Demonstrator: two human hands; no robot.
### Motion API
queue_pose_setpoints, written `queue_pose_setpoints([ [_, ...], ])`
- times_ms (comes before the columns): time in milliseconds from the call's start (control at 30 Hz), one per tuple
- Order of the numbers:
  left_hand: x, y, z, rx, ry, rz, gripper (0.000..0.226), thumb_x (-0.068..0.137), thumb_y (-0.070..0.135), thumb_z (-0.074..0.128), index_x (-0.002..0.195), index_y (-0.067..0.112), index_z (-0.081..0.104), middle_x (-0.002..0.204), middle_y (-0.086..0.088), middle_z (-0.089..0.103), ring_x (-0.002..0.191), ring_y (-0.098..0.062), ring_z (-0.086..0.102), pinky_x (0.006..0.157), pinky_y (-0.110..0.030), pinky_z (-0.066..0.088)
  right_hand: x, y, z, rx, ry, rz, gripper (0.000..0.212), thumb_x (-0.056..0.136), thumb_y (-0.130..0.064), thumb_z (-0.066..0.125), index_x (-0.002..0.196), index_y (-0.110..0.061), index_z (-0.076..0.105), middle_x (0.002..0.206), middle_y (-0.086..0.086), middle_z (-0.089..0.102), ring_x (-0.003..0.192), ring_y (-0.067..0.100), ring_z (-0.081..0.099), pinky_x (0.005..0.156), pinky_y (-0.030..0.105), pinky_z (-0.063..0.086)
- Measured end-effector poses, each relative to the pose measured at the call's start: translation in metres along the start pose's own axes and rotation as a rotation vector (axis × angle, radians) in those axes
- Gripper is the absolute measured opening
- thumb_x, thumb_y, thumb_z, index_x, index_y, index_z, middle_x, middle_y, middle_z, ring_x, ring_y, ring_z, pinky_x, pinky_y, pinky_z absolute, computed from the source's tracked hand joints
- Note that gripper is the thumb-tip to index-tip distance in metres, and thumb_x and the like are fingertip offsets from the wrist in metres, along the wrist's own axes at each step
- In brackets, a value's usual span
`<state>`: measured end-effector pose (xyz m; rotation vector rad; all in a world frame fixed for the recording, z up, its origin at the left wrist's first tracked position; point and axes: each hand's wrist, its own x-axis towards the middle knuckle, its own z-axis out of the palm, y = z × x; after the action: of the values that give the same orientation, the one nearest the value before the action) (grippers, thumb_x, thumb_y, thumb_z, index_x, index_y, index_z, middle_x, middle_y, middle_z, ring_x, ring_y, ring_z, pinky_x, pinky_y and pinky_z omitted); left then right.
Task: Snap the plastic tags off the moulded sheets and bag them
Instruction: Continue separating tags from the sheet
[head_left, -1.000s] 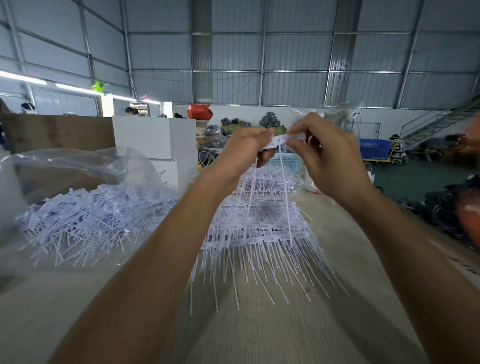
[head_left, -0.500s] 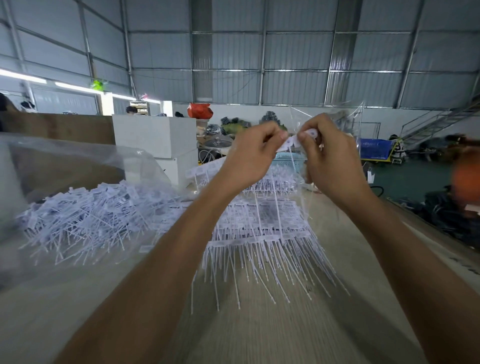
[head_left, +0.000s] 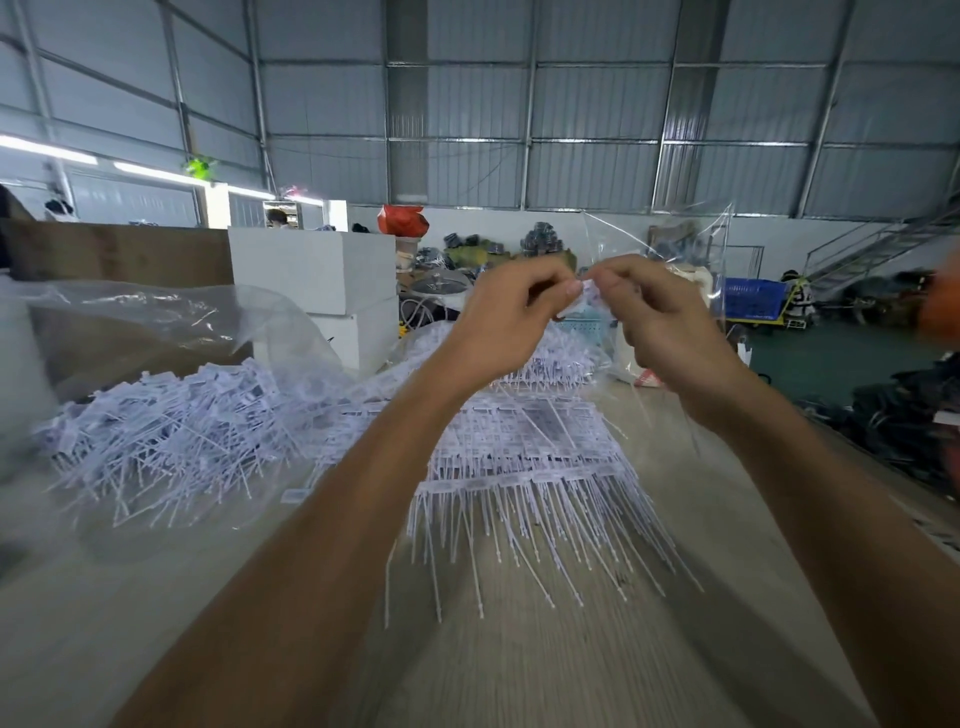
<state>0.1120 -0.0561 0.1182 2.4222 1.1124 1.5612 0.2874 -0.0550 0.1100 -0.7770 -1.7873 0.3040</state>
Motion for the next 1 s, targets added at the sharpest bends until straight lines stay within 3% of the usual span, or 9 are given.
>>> queue_pose_setpoints([
  [67,0.0,-0.002,-0.002,-0.041,0.016,-0.017,0.02,0.1,0.019,0.059,0.09,0.006,0.071,0.075,0.0,0.063,0.068,-0.008,0.052,0.068,-0.028,0.043,0.0,0.001,0.0,-0.02,-0.029,-0.006,0.015,0.103,-0.036,0.055,0.109,-0.03,0.067,0.093,-0.028,0.065,0.08,0.002,0.06,0.067,0.027,0.045],
  [133,0.0,-0.003,-0.003,-0.071,0.016,-0.033,0.019,0.1,0.019,0.061,0.093,0.006,0.073,0.075,0.001,0.064,0.068,-0.011,0.057,0.069,-0.03,0.051,-0.001,0.003,-0.001,-0.159,-0.053,-0.069,0.017,0.099,-0.035,0.061,0.114,-0.029,0.065,0.087,-0.02,0.066,0.074,0.016,0.057,0.067,0.037,0.047],
  [233,-0.002,-0.004,0.0,-0.12,0.001,-0.061,0.019,0.099,0.019,0.063,0.095,0.003,0.072,0.081,-0.009,0.069,0.074,-0.024,0.067,0.074,-0.044,0.059,-0.002,0.008,0.002,-0.346,-0.036,-0.165,0.022,0.097,-0.029,0.065,0.119,-0.028,0.065,0.071,-0.018,0.055,0.059,0.004,0.045,0.061,0.028,0.038],
  [367,-0.004,-0.01,0.001,-0.03,0.05,-0.124,0.022,0.099,0.035,0.061,0.098,0.013,0.065,0.088,0.005,0.068,0.082,-0.013,0.066,0.082,-0.043,0.057,-0.001,0.013,0.0,-0.366,0.083,-0.154,0.015,0.096,-0.026,0.066,0.11,-0.024,0.067,0.066,-0.02,0.052,0.058,-0.005,0.048,0.057,0.021,0.034],
  [500,-0.006,-0.015,-0.001,0.075,-0.031,-0.127,0.023,0.102,0.029,0.056,0.092,0.013,0.067,0.083,-0.004,0.069,0.079,-0.026,0.066,0.079,-0.048,0.055,0.0,0.016,-0.007,-0.297,0.124,-0.089,0.014,0.097,-0.029,0.064,0.111,-0.028,0.064,0.081,-0.017,0.063,0.066,-0.001,0.057,0.06,0.024,0.042],
  [633,-0.003,-0.009,-0.003,0.147,0.028,-0.072,0.024,0.104,0.03,0.052,0.091,0.015,0.064,0.081,-0.006,0.066,0.076,-0.024,0.062,0.072,-0.041,0.051,0.002,0.006,-0.012,-0.215,0.079,-0.151,0.016,0.095,-0.039,0.063,0.108,-0.03,0.062,0.088,-0.011,0.064,0.074,0.013,0.06,0.07,0.036,0.051],
  [733,0.001,-0.005,-0.003,0.243,0.092,-0.027,0.021,0.105,0.029,0.049,0.092,0.018,0.06,0.088,0.002,0.056,0.081,-0.016,0.054,0.074,-0.034,0.043,0.003,-0.002,-0.012,-0.184,0.036,-0.17,0.019,0.094,-0.045,0.06,0.104,-0.029,0.058,0.087,-0.015,0.06,0.069,0.002,0.054,0.064,0.029,0.047],
  [867,0.003,0.0,-0.001,0.441,0.183,0.023,0.018,0.106,0.026,0.043,0.103,0.019,0.059,0.101,0.003,0.057,0.096,-0.019,0.054,0.092,-0.042,0.036,0.001,-0.007,-0.001,-0.104,0.011,-0.145,0.014,0.101,-0.032,0.057,0.101,-0.019,0.055,0.082,-0.009,0.057,0.067,0.002,0.048,0.061,0.025,0.042],
  [1000,0.002,0.004,-0.005,0.31,0.178,0.049,0.021,0.107,0.023,0.043,0.097,0.012,0.057,0.084,0.001,0.058,0.079,-0.02,0.052,0.078,-0.038,0.038,0.0,-0.011,0.0,-0.087,-0.004,-0.152,0.016,0.104,-0.029,0.052,0.101,-0.014,0.057,0.082,-0.003,0.056,0.067,0.001,0.046,0.06,0.02,0.037],
])
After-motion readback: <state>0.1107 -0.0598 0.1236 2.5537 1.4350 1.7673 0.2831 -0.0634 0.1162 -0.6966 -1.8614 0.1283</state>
